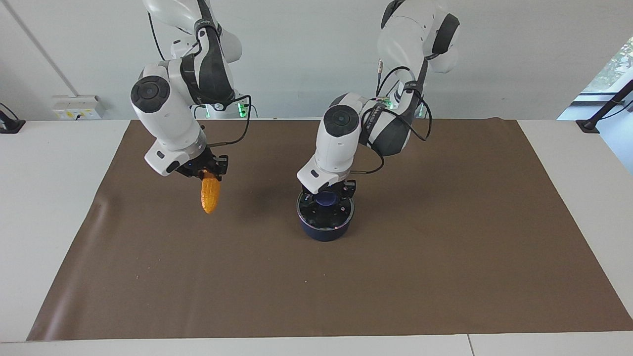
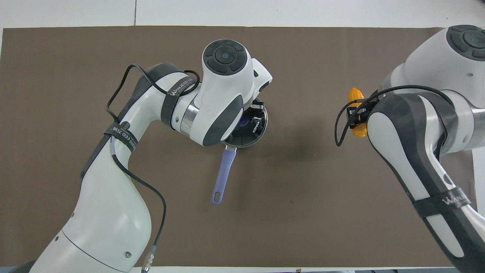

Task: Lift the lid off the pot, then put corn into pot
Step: 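Lift the lid with the left gripper while the right gripper carries the corn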

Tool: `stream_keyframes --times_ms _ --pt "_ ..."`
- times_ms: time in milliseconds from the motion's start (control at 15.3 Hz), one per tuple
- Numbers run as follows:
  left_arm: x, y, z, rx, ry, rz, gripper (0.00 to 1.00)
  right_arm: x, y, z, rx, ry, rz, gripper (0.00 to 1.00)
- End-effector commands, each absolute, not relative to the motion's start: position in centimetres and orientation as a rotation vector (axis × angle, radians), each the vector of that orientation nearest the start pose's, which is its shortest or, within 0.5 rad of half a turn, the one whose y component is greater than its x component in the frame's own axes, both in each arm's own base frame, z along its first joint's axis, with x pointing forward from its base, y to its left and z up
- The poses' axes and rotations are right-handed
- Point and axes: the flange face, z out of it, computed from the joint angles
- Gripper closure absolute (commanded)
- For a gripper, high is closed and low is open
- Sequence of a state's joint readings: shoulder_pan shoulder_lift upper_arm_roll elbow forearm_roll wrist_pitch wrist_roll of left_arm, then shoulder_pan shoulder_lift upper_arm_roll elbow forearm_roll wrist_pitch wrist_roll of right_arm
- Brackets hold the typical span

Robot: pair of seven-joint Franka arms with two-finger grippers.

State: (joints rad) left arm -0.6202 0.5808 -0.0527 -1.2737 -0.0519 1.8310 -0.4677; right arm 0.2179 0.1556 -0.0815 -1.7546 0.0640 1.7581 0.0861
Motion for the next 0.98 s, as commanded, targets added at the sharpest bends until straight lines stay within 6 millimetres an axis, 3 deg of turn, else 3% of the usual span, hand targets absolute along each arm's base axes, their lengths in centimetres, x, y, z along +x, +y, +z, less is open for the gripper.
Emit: stream_keyframes --times_ms 0,130,261,391,522,652,913 --pt "56.1 -44.4 41.6 -3.173 0.297 0.081 0.52 58.9 9.5 46.6 -3.089 -0.005 0.240 1.00" --pt "56.1 -44.4 41.6 -3.174 0.296 0.082 0.65 58.8 9.8 46.7 -3.067 0.004 0.241 1.00" --pt "56.1 -44.5 41.8 -3.182 0.291 0.090 0.86 59.1 10.1 46.9 -3.050 0.018 0.199 1.00" --pt "55.8 -44.2 42.7 -3.201 0.272 0.142 1.00 59.1 12.8 47.1 -3.039 0.019 0.157 1.00" --pt "55.6 -43.2 46.4 -3.244 0.243 0.152 1.00 59.2 14.2 46.8 -3.038 0.058 0.130 1.00" --pt "55.2 -41.7 48.8 -3.254 0.215 0.199 1.00 59.1 16.3 46.6 -3.037 0.067 0.101 1.00" --pt "57.6 -33.3 53.9 -3.274 0.036 0.217 1.00 58.8 20.4 46.6 -3.019 0.084 0.051 1.00"
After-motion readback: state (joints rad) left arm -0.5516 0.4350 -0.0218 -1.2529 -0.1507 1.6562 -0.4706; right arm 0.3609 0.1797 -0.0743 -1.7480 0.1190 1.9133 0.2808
